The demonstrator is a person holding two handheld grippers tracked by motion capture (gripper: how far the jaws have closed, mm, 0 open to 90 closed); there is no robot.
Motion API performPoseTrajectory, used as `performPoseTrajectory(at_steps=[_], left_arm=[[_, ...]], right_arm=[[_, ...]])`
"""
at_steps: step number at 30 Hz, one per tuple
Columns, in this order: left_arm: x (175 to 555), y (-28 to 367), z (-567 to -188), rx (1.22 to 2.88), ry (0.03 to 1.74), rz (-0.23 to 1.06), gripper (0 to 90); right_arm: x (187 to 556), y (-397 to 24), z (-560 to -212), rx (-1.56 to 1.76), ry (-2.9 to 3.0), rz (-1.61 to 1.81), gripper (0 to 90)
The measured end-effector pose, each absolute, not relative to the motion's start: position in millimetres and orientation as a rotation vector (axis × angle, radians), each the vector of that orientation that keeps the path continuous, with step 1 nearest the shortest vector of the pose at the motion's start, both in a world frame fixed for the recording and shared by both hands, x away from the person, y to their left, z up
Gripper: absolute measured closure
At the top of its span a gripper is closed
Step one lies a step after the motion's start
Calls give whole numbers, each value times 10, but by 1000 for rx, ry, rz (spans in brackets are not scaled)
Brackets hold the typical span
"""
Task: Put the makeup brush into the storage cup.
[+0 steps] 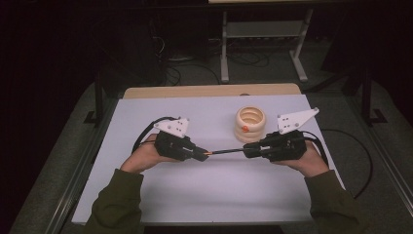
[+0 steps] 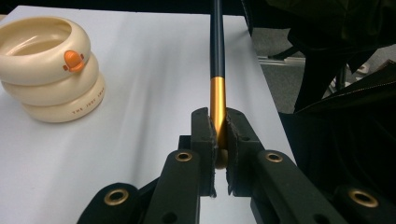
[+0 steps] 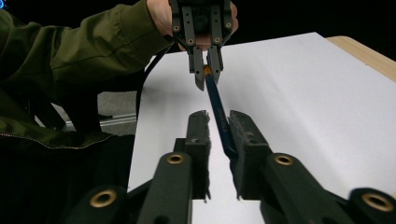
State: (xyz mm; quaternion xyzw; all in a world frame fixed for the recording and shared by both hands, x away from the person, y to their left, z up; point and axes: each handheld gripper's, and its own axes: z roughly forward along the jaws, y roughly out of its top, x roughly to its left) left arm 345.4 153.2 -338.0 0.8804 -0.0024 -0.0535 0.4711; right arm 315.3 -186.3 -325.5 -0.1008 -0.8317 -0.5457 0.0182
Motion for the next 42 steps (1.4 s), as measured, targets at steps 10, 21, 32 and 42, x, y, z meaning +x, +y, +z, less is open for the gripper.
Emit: performPoseTrajectory(at_steps=[10, 21, 32, 42], left_arm=[[3446, 1478, -3317, 2267, 1, -107, 832], [3498, 1304, -3103, 2441, -63, -87, 832], [3533, 1206, -3106, 2528, -79, -102, 832], [3546, 1134, -3051, 2580, -85, -93, 833]], right_arm=[[3148, -1816, -3279, -346, -2651, -1625, 557], [3212, -1646, -3275, -289, -2753, -1415, 550], [3296, -1527, -3294, -261, -2804, -1289, 573], [3357, -1372, -3276, -205, -2828, -1221, 609]])
